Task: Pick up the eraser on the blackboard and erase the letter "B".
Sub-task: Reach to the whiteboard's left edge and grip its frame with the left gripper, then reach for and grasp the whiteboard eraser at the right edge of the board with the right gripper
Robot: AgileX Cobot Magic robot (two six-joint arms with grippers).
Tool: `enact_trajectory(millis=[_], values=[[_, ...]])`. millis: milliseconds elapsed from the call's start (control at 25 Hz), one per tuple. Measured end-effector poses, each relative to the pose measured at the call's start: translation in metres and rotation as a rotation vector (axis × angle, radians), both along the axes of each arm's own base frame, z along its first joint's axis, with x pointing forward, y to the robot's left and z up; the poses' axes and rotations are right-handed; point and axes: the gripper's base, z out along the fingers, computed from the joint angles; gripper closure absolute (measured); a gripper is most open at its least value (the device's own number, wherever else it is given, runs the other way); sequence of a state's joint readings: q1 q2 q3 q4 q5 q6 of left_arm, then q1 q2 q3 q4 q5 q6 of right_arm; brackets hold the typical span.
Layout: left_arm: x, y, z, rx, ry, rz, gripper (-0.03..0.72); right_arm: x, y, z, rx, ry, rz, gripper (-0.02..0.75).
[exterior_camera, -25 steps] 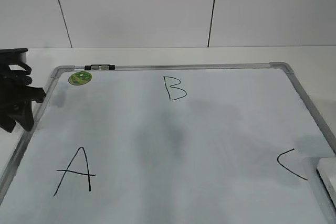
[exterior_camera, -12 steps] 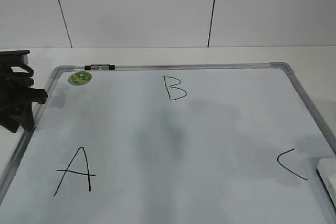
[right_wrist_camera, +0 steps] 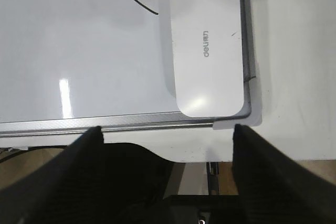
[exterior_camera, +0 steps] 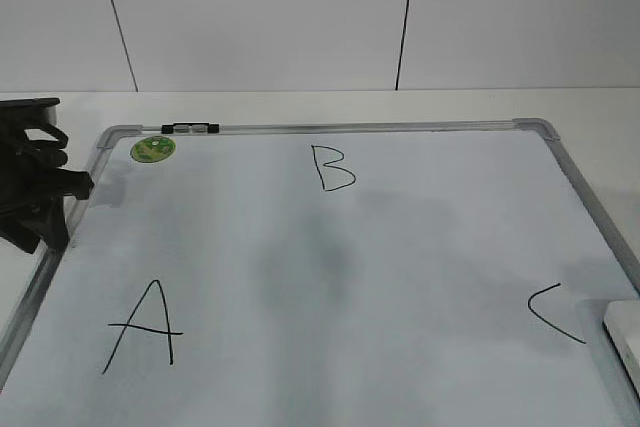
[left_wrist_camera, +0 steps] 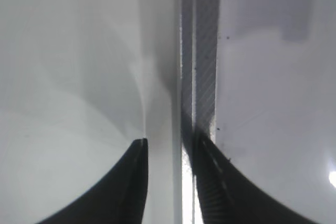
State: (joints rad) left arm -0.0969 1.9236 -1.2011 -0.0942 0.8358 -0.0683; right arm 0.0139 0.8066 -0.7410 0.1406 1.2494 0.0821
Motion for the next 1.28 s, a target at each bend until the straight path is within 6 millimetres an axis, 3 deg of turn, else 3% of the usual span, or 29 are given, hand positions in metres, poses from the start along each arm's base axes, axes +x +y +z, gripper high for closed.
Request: enact_trajectory(millis=[360,640,960,1280], values=[[0.002,0.0,-0.003,0.0,0.015,-0.005,0.461,0.0,0.0,0.0,0.0,0.0,0.0,0.154],[0.003,-0.002,-0.002,-0.015,0.019,-0.001,0.651,0.0,-0.002,0.0,-0.027,0.0,-0.001,0.154],[0.003,-0.002,-0.002,-0.019,0.019,0.002,0.657,0.001,-0.008,-0.002,-0.092,0.007,-0.002,0.154],[0.003,-0.002,-0.002,-0.019,0.02,0.002,0.657,0.021,-0.005,-0.014,-0.068,0.093,0.0,0.106]])
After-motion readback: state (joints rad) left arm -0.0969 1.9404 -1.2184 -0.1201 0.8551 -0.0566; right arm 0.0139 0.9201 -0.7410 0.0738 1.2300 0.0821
